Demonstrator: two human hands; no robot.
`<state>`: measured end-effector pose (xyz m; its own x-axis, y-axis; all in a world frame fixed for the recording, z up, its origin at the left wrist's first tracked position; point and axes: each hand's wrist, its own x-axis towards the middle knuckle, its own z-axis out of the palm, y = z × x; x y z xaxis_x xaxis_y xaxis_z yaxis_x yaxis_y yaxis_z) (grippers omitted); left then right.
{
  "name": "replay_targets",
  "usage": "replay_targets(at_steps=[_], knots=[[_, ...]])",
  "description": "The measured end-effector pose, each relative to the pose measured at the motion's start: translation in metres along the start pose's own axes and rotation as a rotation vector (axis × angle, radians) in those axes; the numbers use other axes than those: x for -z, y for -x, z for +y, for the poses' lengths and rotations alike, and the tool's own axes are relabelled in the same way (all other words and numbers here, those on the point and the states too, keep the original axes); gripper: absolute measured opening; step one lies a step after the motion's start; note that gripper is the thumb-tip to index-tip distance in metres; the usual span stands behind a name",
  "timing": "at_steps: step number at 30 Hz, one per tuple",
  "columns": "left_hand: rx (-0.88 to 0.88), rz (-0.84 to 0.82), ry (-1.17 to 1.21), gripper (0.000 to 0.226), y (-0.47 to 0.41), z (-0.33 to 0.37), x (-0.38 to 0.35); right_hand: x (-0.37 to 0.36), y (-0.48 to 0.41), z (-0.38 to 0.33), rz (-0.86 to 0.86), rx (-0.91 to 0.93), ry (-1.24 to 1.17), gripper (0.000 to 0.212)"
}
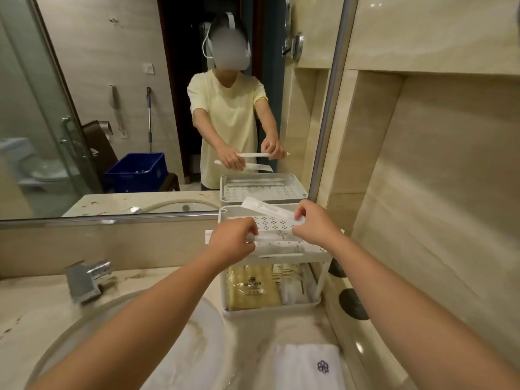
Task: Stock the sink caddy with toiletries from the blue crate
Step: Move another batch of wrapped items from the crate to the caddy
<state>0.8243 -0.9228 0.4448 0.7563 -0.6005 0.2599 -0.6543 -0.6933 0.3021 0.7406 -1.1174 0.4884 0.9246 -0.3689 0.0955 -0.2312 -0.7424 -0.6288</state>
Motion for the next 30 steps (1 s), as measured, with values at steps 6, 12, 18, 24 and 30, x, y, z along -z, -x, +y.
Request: replay_targets(at_steps=[6,12,18,24,30], knots=[[0.027,-0.082,0.017,0.022,-0.039,0.0,-0.028,-0.005,-0.037,0.019,-0.039,-0.005,0.004,0.022],[0.054,-0.211,0.049,0.021,-0.055,-0.006,-0.043,-0.017,-0.053,0.035,-0.055,0.003,0.017,0.022],[0.089,-0.327,0.193,0.022,-0.053,-0.011,-0.043,-0.025,-0.058,0.038,-0.092,-0.003,0.011,0.021],[0.085,-0.117,0.17,0.028,-0.037,-0.012,-0.028,-0.036,-0.055,0.033,-0.159,-0.009,0.036,0.023],[-0.055,0.187,0.063,0.021,-0.02,-0.018,-0.018,-0.047,-0.049,0.022,-0.243,0.039,0.072,0.021]])
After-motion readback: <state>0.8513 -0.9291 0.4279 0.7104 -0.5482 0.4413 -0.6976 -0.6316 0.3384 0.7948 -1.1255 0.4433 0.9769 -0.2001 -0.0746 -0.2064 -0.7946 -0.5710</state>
